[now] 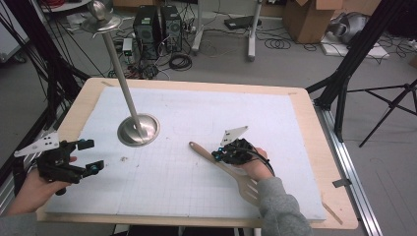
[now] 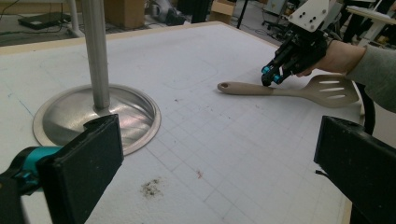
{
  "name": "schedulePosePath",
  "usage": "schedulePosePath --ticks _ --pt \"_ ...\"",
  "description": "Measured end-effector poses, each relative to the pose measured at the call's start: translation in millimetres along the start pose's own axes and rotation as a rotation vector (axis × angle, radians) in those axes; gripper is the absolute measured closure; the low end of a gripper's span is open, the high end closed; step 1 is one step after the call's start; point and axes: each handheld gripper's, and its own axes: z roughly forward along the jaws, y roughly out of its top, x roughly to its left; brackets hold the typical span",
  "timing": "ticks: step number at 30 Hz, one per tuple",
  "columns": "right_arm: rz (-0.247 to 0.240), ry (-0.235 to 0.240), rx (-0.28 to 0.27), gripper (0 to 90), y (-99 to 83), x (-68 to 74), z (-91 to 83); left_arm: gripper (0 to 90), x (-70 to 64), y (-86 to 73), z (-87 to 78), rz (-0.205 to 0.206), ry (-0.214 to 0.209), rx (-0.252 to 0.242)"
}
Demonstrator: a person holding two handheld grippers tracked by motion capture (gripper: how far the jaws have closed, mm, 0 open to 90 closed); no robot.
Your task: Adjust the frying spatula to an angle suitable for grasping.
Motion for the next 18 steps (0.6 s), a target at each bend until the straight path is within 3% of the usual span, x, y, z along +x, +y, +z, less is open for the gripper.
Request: schedulePosePath --ticks 5,9,12,16,18 --pt "-0.053 0.017 0.012 90.0 5.0 4.8 3.4 1.8 -0.4 0.2 -0.4 -0.001 -0.001 -0.003" --pt "-0.072 -0.013 0.003 90.0 7.5 6.4 2.1 1.8 -0.4 0.6 -0.7 0.000 0.000 -0.006" --pt "-0.051 -0.033 -0.044 90.0 9.3 6.5 -7.9 1.8 0.3 1.2 -0.8 0.001 -0.001 -0.006" --pt "-0.033 -0.064 -0.058 90.0 9.2 10.4 -22.9 1.8 0.6 1.3 2.2 0.000 -0.003 -0.002" --pt "-0.001 -0.079 -0.068 90.0 9.2 13.3 -29.4 1.8 0.0 2.3 3.6 0.005 -0.010 0.000"
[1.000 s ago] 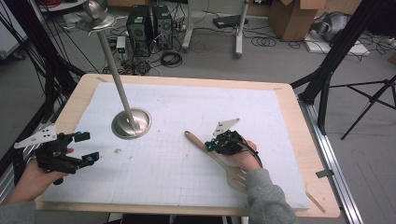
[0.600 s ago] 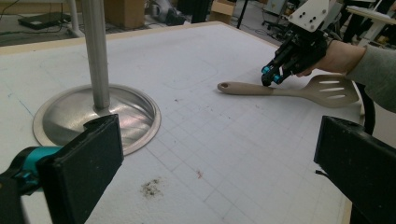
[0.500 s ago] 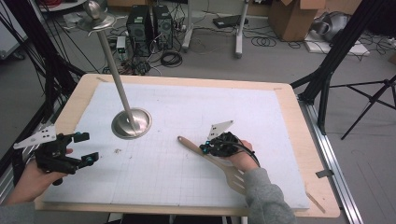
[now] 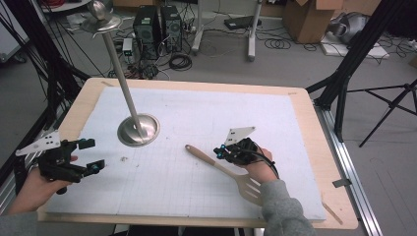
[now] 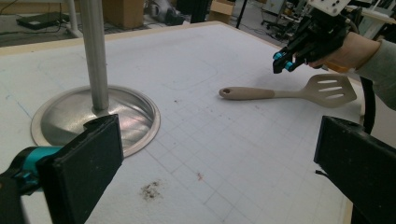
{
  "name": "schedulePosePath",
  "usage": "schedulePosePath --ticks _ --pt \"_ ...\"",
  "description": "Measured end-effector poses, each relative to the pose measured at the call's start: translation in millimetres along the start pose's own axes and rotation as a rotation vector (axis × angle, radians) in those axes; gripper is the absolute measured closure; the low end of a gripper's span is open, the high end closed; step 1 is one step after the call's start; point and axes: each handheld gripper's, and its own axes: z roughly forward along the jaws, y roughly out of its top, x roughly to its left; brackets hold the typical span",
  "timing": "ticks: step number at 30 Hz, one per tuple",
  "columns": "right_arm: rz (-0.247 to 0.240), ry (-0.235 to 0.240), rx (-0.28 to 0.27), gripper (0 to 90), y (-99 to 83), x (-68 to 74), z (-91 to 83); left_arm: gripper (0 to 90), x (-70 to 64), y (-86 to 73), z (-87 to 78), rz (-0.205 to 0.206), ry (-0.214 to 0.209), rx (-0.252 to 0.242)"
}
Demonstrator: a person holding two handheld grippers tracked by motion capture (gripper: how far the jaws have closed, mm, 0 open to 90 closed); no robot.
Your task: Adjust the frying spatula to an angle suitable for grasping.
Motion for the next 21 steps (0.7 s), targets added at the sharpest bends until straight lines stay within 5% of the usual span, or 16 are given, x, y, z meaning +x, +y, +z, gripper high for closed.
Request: schedulePosePath --ticks 11,21 --pt "0.063 -0.032 -0.014 89.8 -12.0 14.7 -24.2 1.8 0.6 6.2 6.4 0.011 -0.021 -0.016" --pt "0.100 -0.069 -0.043 61.2 -27.8 23.0 -39.7 1.8 2.1 10.1 12.7 0.010 -0.033 -0.023"
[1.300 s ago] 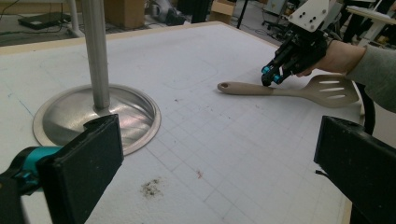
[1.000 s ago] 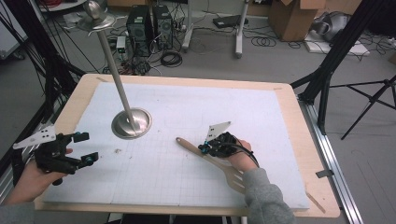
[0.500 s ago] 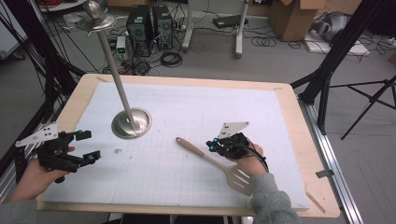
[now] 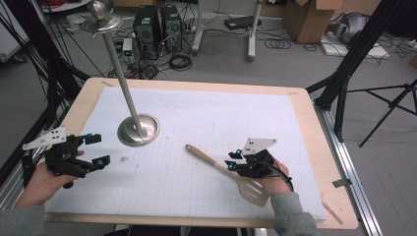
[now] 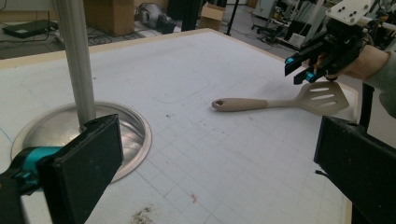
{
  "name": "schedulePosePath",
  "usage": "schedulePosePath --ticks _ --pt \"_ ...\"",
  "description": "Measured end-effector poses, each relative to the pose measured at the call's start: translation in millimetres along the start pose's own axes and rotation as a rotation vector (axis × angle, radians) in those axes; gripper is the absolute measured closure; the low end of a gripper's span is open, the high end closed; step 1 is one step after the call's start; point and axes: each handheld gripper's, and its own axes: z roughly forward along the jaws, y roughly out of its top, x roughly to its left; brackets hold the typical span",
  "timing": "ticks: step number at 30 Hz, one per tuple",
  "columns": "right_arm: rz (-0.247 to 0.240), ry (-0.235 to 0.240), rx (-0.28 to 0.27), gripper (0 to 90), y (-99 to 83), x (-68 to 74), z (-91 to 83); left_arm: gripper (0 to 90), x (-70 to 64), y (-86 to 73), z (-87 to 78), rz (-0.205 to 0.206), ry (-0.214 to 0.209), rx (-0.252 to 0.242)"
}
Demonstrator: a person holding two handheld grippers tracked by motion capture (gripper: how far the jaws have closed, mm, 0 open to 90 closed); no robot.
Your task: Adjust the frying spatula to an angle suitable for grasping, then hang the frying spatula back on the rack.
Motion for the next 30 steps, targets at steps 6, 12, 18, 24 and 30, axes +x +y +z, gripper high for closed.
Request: schedulePosePath --ticks 6,12,18,24,30 --pt "0.052 -0.005 -0.020 34.1 -6.9 -3.9 -2.1 1.8 1.5 -0.5 -2.2 -0.006 0.012 -0.005" --pt "0.098 -0.015 -0.020 15.8 -9.1 -5.3 -3.7 1.8 1.7 -1.8 -3.2 -0.010 0.008 -0.006" --pt "0.083 -0.017 0.030 15.6 -8.7 -3.7 -1.2 1.8 2.4 -2.3 -3.5 -0.011 0.007 -0.006" --pt "0.074 -0.005 0.049 15.6 -6.0 -3.7 2.5 1.8 0.9 -4.0 -7.4 -0.012 0.018 -0.005" --pt "0.070 -0.003 0.050 15.6 -5.4 -3.7 1.9 1.8 0.1 -3.6 -7.0 -0.010 0.015 -0.003"
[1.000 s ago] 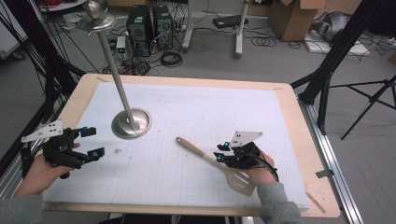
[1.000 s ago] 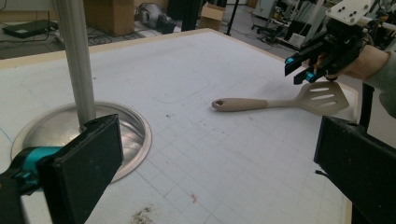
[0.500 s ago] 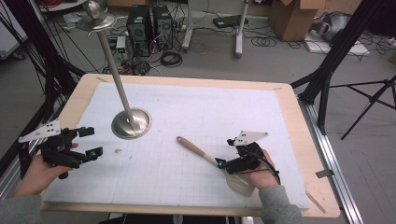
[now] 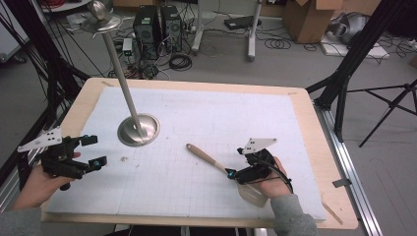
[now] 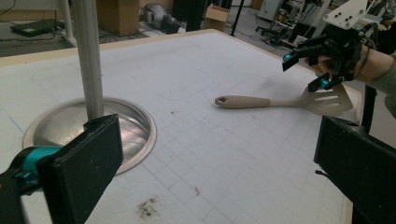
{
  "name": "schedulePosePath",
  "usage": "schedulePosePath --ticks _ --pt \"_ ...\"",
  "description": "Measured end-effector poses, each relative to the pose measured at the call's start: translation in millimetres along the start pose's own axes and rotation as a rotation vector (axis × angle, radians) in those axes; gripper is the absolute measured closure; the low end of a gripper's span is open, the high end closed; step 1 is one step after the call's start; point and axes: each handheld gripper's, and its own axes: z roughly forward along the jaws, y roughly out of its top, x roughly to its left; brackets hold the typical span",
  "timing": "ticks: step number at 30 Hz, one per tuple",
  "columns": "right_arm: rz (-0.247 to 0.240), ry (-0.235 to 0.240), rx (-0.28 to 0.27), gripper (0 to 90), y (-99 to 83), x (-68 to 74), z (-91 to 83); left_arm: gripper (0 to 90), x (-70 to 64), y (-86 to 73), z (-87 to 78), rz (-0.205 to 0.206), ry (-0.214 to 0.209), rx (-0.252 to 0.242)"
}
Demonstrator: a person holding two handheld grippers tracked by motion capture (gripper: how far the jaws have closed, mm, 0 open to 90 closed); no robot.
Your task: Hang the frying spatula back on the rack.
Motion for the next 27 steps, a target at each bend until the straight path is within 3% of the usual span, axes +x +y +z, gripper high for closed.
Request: schedulePosePath --ticks 6,15,27 --pt "-0.003 0.011 0.020 15.6 0.6 -0.1 3.9 1.8 1.5 -0.1 1.0 0.001 0.001 0.005" --pt "-0.045 0.035 0.058 16.4 2.8 3.3 7.9 1.8 0.2 -0.2 0.9 0.002 0.000 0.005" --pt "-0.107 0.099 0.154 23.1 6.1 7.8 16.6 1.8 1.0 -1.4 1.8 -0.002 0.001 0.009"
